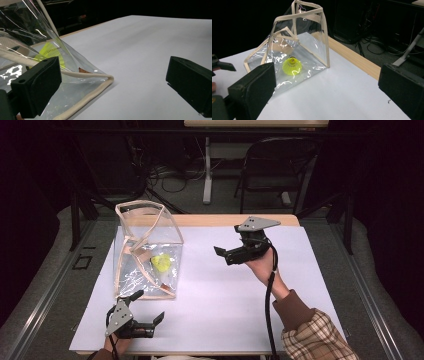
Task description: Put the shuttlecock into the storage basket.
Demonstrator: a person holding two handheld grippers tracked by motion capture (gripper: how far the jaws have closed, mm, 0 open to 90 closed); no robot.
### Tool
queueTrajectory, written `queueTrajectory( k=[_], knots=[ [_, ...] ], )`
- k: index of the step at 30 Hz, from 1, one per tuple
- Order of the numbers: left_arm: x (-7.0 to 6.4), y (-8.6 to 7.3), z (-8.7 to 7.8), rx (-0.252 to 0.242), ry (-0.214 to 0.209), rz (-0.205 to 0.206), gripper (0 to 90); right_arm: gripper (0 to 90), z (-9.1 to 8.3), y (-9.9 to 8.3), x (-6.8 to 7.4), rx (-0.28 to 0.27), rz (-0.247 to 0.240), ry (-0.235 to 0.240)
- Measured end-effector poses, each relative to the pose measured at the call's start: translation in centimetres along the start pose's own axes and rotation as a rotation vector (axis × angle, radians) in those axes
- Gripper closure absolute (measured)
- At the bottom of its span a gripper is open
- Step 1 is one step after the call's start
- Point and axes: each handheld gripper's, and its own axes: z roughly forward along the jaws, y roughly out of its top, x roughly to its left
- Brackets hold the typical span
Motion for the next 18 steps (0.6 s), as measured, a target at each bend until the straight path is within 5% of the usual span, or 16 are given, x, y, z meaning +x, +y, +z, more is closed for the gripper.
queueTrajectory(
  k=[18],
  knots=[
    [0.0,0.0,0.0,0.001,0.001,-0.001,0.1,0.9,-4.7,-5.1,0.4,-0.004,0.0,-0.051]
  ],
)
